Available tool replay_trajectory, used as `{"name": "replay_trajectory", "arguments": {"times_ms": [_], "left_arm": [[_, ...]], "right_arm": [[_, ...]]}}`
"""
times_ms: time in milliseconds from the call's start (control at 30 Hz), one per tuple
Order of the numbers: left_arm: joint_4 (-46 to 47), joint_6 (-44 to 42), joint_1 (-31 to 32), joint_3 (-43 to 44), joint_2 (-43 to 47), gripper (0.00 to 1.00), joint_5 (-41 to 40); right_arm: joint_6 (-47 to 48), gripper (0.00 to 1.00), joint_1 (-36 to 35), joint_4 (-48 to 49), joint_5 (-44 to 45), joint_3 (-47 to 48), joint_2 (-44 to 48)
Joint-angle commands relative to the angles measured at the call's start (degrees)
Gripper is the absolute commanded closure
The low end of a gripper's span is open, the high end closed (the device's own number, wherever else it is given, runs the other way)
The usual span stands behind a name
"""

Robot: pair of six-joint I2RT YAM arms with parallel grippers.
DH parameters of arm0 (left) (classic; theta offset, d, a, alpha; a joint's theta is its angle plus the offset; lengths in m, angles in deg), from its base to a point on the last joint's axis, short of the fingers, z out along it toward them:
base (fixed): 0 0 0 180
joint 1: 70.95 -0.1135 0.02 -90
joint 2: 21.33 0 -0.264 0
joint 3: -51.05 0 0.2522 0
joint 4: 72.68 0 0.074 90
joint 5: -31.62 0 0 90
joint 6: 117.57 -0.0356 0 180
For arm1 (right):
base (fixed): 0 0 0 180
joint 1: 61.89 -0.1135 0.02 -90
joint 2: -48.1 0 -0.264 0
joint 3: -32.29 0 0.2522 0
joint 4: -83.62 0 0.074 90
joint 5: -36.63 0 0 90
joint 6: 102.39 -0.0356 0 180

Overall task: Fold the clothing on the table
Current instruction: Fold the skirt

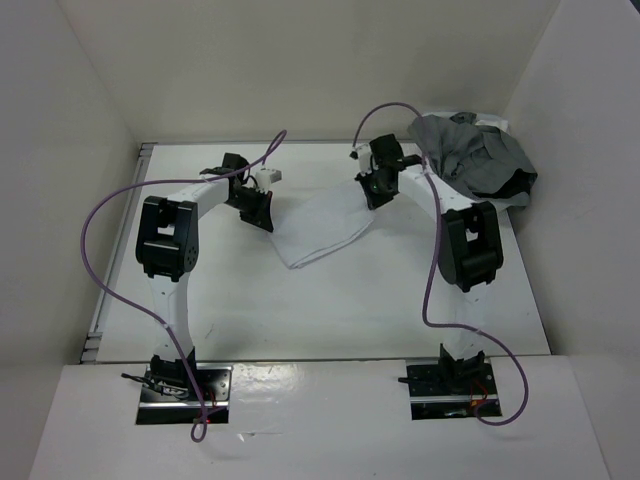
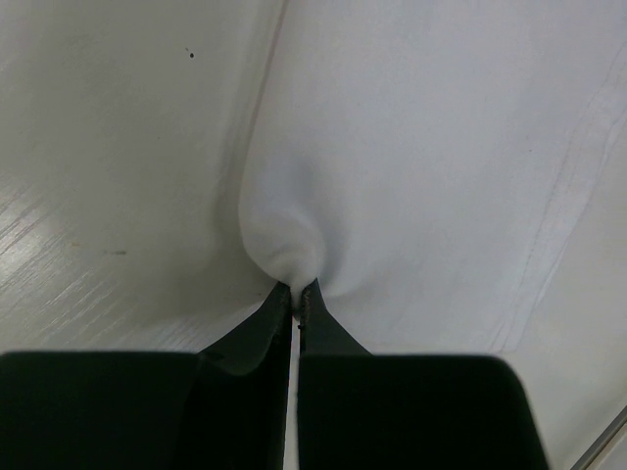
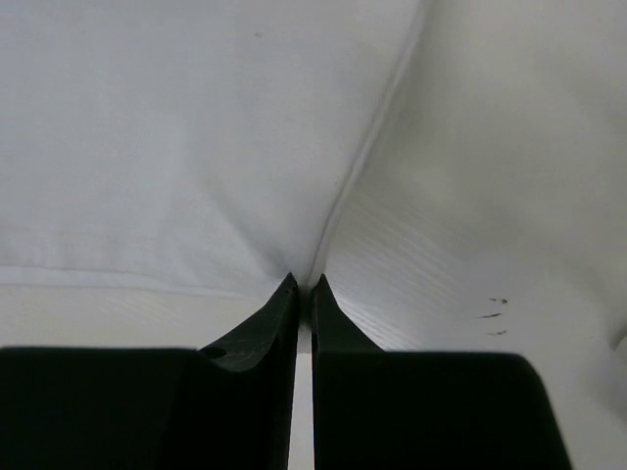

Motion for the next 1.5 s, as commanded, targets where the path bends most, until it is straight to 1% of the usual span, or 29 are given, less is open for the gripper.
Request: {"name": "replay_trajectory", "arguments": {"times_ms": [0, 167, 200, 400, 700, 1167, 1467], "left_arm": [[-2.36, 0.24, -0.58, -0.23, -1.13, 1.00, -0.68], [-2.36, 0.77, -0.58, 0.30, -1.66, 1.00, -0.68], [-2.36, 0.77, -0.58, 0.30, -1.66, 1.00, -0.68], [-2.36, 1.38, -0.58, 0.83, -1.66, 1.00, -0.68], [-2.36, 1.90, -0.58, 0.30, -1.66, 1.00, -0.68], [-2.36, 1.91, -0.58, 0.30, -1.66, 1.00, -0.15], [-2.36, 1.91, -0.58, 0.30, -1.66, 1.00, 0.38]], "right_arm": [[2.39, 1.00, -5.46, -2.50, 6.32, 2.22, 3.61], [4.85, 1.00, -11.27, -3.56, 8.08, 3.45, 4.66], [4.85, 1.00, -13.37, -3.56, 8.08, 3.45, 4.67], [5.91, 1.00, -20.15, -4.61, 9.75, 5.82, 4.67], [6.43, 1.00, -24.55, -5.15, 9.75, 8.98, 2.65], [6.96, 1.00, -31.75, -5.67, 9.75, 7.41, 2.12], [8.02, 1.00, -33.61, -4.62, 9.75, 7.41, 1.59]]}}
